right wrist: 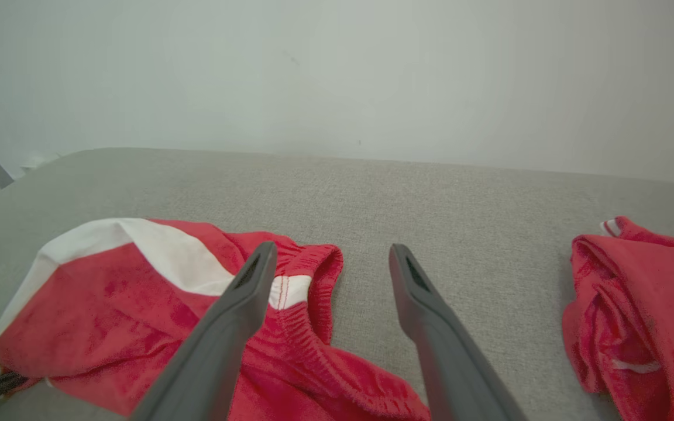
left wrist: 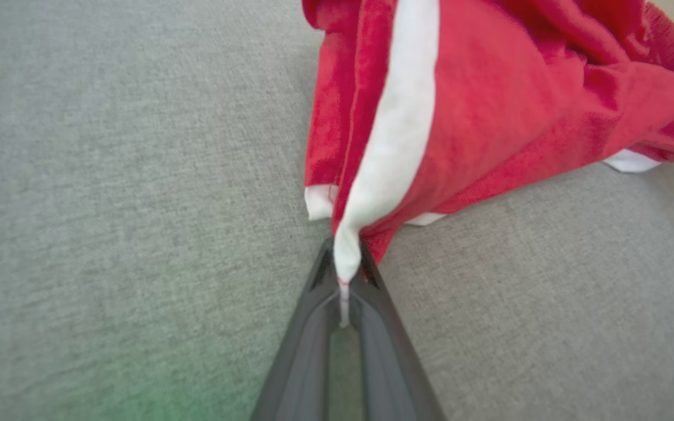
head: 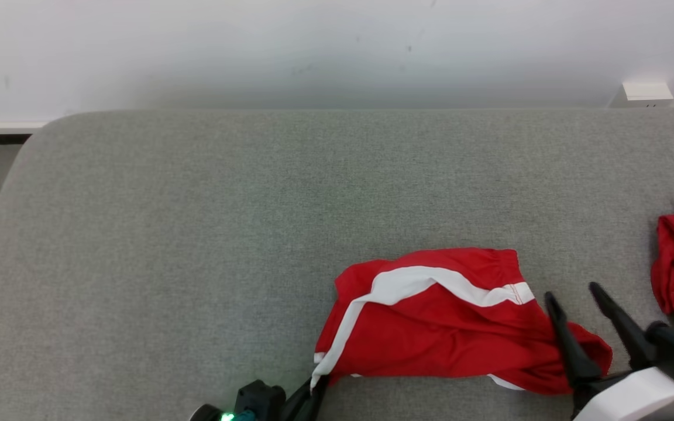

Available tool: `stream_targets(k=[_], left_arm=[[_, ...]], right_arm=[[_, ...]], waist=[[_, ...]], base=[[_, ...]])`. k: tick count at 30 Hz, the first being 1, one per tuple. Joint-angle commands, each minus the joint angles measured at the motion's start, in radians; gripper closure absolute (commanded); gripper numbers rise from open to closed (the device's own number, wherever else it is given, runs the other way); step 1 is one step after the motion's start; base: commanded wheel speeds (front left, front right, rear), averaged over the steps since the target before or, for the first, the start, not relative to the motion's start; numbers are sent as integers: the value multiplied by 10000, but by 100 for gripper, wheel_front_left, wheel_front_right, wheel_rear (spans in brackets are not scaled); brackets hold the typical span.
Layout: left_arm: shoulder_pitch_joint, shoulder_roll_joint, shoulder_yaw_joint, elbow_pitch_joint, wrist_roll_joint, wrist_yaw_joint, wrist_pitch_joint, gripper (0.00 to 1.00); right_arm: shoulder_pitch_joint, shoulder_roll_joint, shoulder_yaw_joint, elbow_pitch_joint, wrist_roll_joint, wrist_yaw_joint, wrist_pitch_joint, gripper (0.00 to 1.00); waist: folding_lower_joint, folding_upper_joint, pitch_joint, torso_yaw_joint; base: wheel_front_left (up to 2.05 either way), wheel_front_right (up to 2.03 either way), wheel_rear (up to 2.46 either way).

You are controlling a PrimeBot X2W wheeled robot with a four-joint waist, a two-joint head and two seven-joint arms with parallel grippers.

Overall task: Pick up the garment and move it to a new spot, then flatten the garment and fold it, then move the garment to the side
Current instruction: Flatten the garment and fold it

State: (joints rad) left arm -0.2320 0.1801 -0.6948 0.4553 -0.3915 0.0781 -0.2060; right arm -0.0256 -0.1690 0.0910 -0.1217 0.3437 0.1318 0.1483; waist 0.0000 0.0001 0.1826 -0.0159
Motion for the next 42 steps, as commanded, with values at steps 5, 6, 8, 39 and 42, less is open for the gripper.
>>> stream_targets(k=[5, 6, 8, 39, 42], left_arm=[[-316, -170, -53, 437, -33, -95, -151, 100], [-377, -202, -47, 497, -42, -95, -180, 100], [-475, -239, -22, 603, -58, -106, -251, 100], [-919, 435, 2322, -4625, 1516, 693, -578, 100], [-1333, 688, 2729, -5954, 1806, 836, -579, 100]], right_arm=[[-765, -562, 869, 944, 303, -26, 208, 0], [-936, -674, 1042, 1167, 373, -26, 250, 0], [-1258, -875, 1317, 1589, 518, -26, 356, 0], [-2606, -1571, 900, 214, 1091, -26, -896, 100], [-2851, -1459, 490, -573, 766, -26, -1004, 100]], waist=[[0, -1, 231, 235], [0, -1, 276, 281], [0, -1, 357, 370], [0, -1, -116, 264], [0, -1, -427, 86]], base=[[0, 0, 0], [0, 0, 0], [0, 0, 0], [0, 0, 0], [0, 0, 0]])
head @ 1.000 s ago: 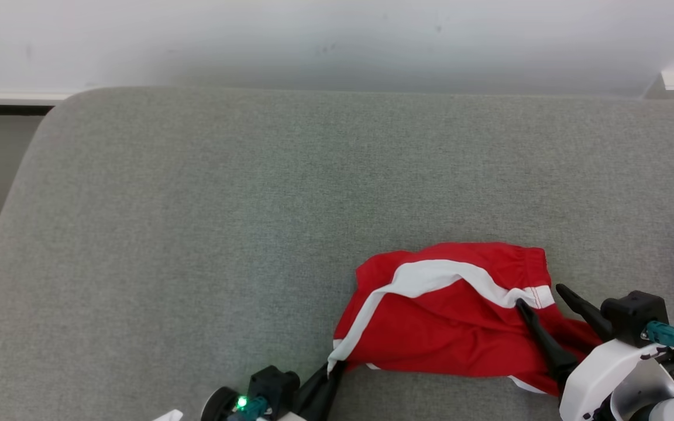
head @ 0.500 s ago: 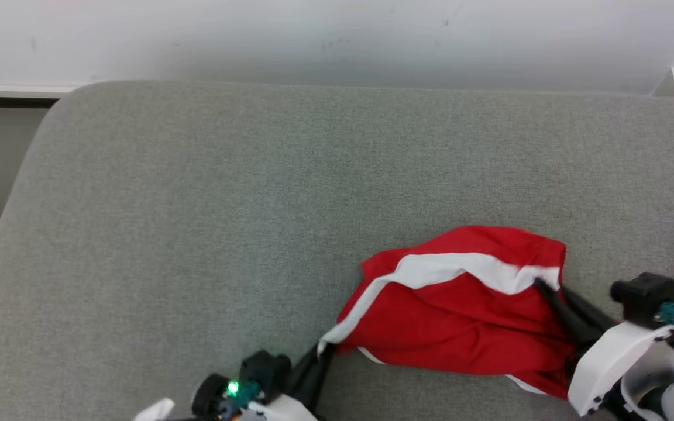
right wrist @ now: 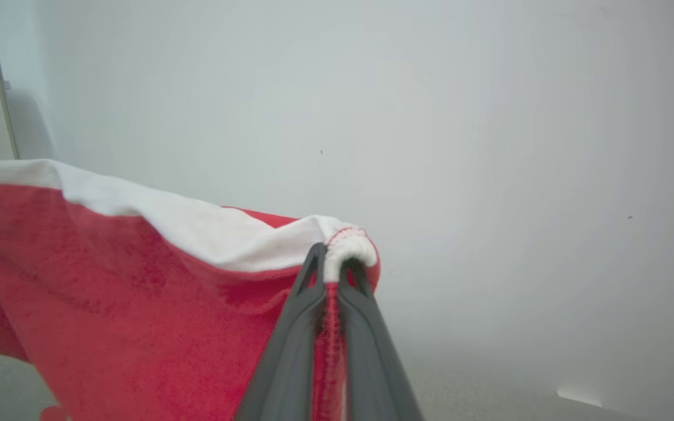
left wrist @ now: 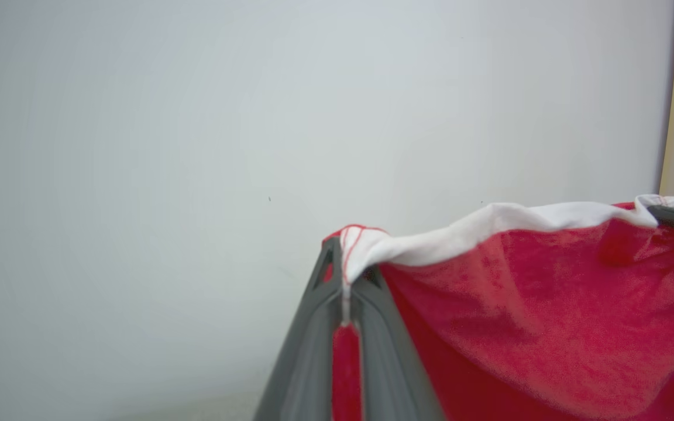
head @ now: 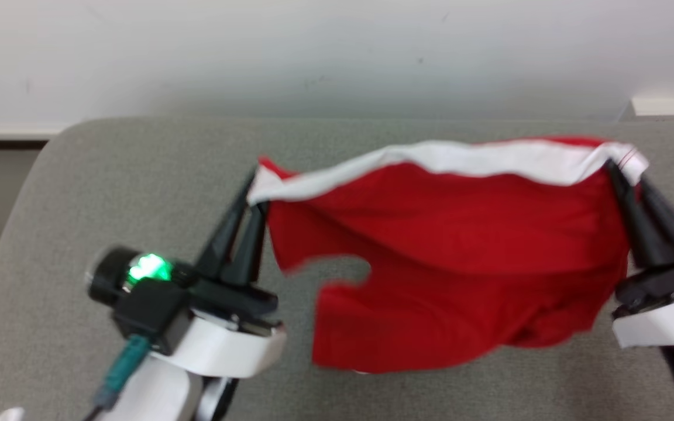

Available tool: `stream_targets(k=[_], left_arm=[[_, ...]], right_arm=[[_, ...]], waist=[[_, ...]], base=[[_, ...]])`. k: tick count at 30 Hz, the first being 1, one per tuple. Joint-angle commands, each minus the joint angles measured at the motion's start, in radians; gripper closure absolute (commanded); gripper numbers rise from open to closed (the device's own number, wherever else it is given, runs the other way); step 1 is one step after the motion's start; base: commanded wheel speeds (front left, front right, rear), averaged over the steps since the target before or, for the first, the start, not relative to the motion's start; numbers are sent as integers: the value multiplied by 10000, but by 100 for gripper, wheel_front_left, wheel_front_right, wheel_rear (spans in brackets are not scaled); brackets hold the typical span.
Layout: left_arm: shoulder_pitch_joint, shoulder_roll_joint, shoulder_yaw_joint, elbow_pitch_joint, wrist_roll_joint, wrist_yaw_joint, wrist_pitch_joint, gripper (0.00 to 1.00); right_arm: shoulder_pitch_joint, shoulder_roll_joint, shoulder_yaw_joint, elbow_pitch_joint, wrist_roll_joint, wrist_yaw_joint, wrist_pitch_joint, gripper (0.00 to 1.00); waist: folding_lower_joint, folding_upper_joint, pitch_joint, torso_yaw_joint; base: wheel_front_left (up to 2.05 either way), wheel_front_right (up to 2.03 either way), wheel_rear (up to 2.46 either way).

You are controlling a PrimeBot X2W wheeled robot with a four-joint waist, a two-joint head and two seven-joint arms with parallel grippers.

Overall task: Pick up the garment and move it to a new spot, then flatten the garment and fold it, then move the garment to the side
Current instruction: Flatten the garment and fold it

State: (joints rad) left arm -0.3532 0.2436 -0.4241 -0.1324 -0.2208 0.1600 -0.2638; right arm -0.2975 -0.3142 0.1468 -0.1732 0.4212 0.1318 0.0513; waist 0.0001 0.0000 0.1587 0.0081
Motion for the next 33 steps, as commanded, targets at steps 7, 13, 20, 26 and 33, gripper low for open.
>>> stream_targets(k=[7, 13, 20, 26, 33], left_arm=[[-1269, 461, 899, -2823, 415, 441, 533, 100], [-1750, 595, 1163, -3885, 143, 458, 1408, 100], [-2356, 202, 1018, -2413, -888, 96, 1982, 100], [-3772, -385, 1109, 1042, -1822, -522, 1819, 100], [-6704, -1163, 1536, 6375, -2533, -1216, 689, 100]], right_arm=[[-667, 411, -931, -1954, -721, -26, 262, 100], [-771, 629, -1257, -2607, -889, -26, 783, 100], [-1263, 794, -1354, -1717, -422, -26, 837, 100], [-2649, 644, -1116, 320, 9, -26, 439, 100], [-5678, 858, -149, 3918, 518, -27, -687, 100]], waist=[[-1, 0, -853, -512], [-1, 0, -1002, -637], [-1, 0, -453, -570], [-1, 0, 330, -449], [-1, 0, 787, -476]], base=[[0, 0, 0], [0, 0, 0], [0, 0, 0], [0, 0, 0], [0, 0, 0]])
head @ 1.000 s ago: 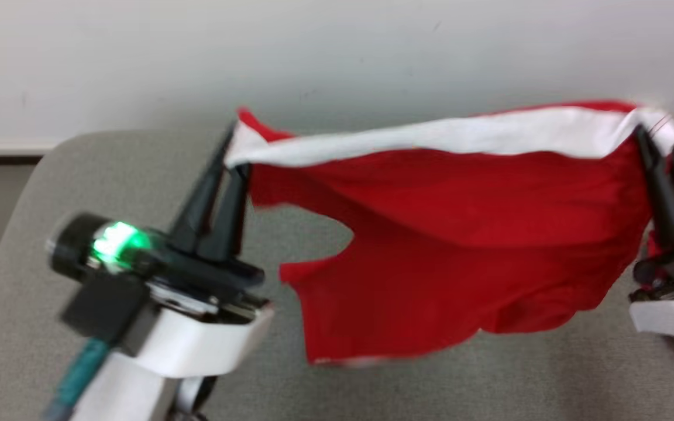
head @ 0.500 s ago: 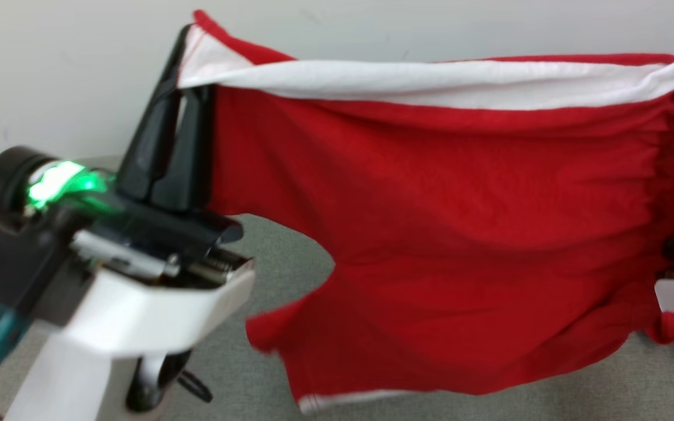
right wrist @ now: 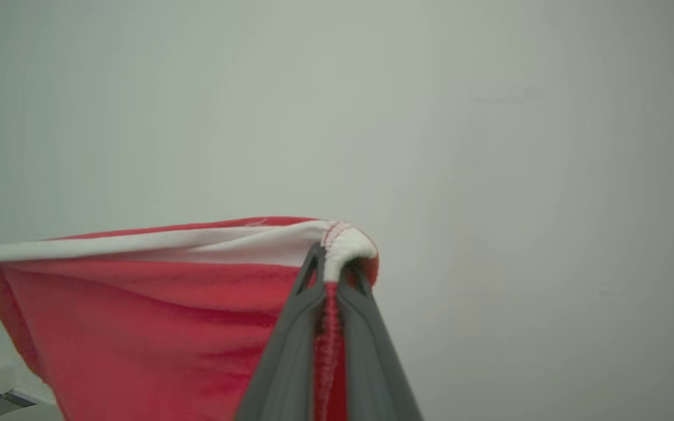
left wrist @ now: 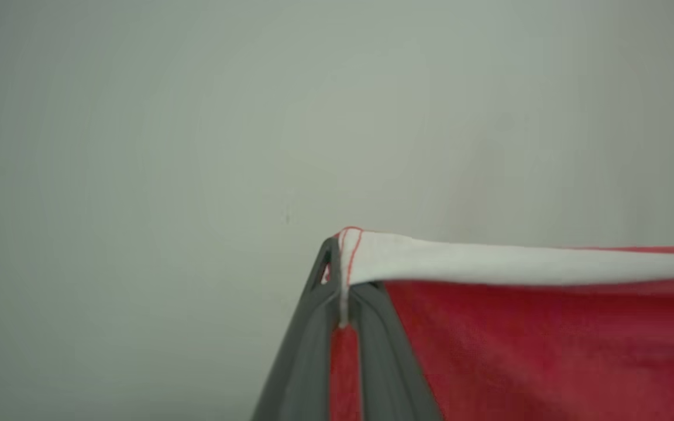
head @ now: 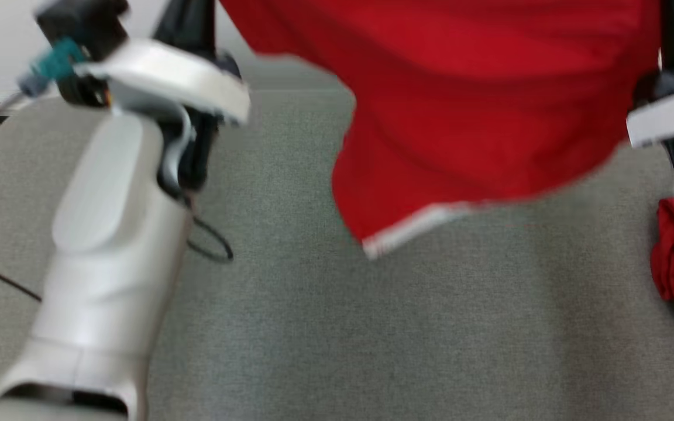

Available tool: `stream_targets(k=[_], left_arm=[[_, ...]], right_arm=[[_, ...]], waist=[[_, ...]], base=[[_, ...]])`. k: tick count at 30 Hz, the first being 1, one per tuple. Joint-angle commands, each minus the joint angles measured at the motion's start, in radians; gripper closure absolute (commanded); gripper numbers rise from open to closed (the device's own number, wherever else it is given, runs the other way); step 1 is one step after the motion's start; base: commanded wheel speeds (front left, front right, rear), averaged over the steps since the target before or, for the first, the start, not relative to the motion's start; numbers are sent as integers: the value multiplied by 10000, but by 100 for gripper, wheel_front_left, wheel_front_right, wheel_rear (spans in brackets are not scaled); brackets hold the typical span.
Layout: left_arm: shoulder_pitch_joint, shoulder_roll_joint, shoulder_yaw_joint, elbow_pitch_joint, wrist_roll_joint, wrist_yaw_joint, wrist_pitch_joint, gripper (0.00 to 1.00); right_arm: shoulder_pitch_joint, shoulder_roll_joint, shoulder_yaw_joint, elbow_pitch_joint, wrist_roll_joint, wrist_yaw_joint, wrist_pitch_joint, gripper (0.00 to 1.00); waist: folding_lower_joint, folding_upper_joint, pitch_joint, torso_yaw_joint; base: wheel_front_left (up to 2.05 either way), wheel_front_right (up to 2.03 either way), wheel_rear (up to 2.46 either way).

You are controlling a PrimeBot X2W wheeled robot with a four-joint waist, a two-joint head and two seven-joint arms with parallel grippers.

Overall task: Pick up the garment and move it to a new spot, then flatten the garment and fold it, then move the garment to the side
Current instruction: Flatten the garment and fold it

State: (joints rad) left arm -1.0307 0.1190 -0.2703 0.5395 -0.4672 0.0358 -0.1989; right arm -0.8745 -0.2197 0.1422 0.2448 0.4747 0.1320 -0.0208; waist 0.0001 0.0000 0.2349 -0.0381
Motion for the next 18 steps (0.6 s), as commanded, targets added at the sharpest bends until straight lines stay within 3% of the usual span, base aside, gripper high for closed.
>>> stream_targets(k=[1, 8, 14, 18], left_arm=[[-336, 26, 131, 260, -143, 8, -129, 100], [-1789, -267, 568, 3559, -340, -41, -593, 100], [-870, -560, 721, 5835, -808, -144, -647, 100], [-80, -622, 699, 6429, -872, -212, -660, 100]], right_arm=[[-334, -25, -23, 227, 56, -29, -139, 100], [-2166, 630, 731, 3486, 350, -31, -1472, 100], [-1649, 1170, 2152, 5925, 988, -31, -2005, 100], [-931, 1366, 2977, 6807, 1624, -31, -2246, 100]], waist=[[-1, 0, 68, -19], [-1, 0, 342, 30], [-1, 0, 629, -31], [-1, 0, 759, -97]], base=[[0, 0, 0], [0, 0, 0], [0, 0, 0], [0, 0, 0]])
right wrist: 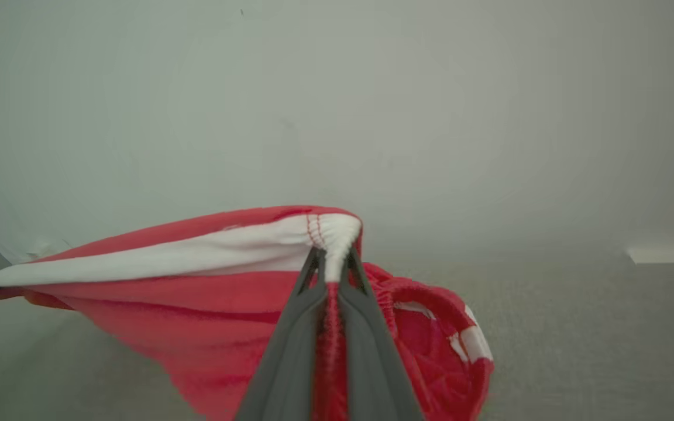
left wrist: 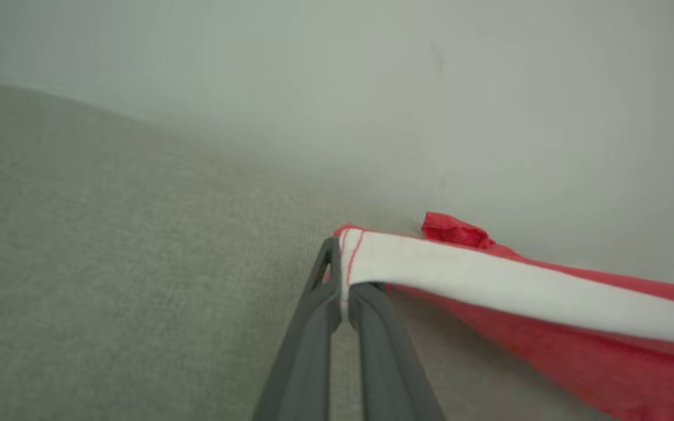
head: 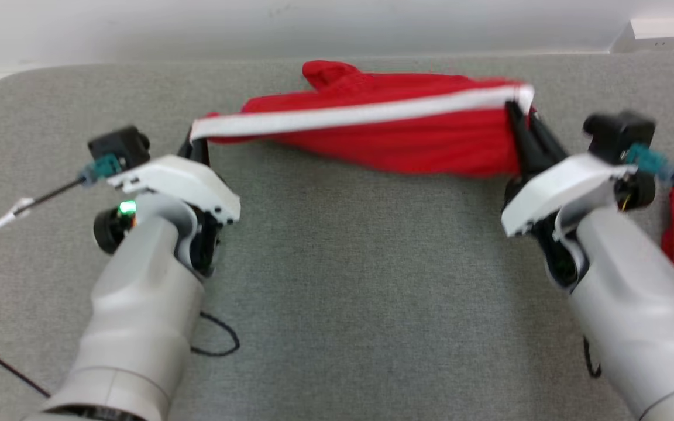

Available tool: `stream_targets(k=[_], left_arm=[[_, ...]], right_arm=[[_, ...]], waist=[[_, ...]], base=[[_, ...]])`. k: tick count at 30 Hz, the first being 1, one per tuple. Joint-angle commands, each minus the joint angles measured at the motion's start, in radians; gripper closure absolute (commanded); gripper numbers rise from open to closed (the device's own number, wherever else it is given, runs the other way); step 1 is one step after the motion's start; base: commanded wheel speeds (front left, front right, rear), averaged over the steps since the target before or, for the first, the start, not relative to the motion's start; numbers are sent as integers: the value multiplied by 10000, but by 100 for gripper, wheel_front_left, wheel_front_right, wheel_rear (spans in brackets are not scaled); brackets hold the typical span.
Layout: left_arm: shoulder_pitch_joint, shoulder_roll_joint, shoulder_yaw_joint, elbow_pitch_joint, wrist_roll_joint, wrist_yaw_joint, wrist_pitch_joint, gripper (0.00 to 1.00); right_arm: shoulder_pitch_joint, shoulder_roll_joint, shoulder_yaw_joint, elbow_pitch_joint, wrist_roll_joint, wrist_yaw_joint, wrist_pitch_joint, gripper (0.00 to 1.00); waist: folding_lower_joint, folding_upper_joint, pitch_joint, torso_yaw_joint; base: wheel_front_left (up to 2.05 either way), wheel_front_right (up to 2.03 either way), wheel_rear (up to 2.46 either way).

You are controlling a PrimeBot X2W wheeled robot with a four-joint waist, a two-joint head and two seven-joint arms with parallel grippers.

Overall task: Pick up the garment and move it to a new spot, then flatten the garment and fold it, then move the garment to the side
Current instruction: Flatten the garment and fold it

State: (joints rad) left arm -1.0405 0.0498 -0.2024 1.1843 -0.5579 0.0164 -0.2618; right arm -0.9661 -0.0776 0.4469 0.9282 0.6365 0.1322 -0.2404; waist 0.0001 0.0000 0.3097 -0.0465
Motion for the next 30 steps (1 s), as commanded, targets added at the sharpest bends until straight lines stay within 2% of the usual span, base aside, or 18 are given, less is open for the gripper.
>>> stream_targets(k=[1, 6, 11, 17, 23, 26, 30], left_arm=[[192, 62, 23, 5, 26, -1, -31, 100], [1187, 46, 78, -465, 218, -62, -27, 100], [2601, 79, 528, -1956, 549, -234, -28, 100], [5149, 271, 1081, -4311, 1229, -326, -27, 100], [7819, 506, 1114, -6796, 1603, 105, 132, 100], [9115, 594, 1112, -8514, 1694, 564, 748, 100], [10722, 730, 1071, -11203, 1840, 1274, 1953, 100]], right_arm=[[150, -34, 106, 56, 181, -33, -116, 100], [1187, -171, 673, -157, 862, -33, -253, 100], [2626, -551, 417, -1906, 847, -33, -252, 100], [4882, -981, 235, -4303, 401, -33, -254, 100], [7257, -1547, 80, -6057, -32, -33, -256, 100], [8394, -1725, -252, -6853, -230, -33, 24, 100], [9791, -1591, -794, -8202, -586, -34, 674, 100]], waist=[[-1, 0, 79, -41], [-1, 0, 15, -83], [-1, 0, -248, -135], [-1, 0, -786, -174], [-1, 0, -1265, -37], [-1, 0, -1462, 33], [-1, 0, -1617, 54]], base=[[0, 0, 0], [0, 0, 0], [0, 0, 0], [0, 0, 0], [0, 0, 0], [0, 0, 0], [0, 0, 0]])
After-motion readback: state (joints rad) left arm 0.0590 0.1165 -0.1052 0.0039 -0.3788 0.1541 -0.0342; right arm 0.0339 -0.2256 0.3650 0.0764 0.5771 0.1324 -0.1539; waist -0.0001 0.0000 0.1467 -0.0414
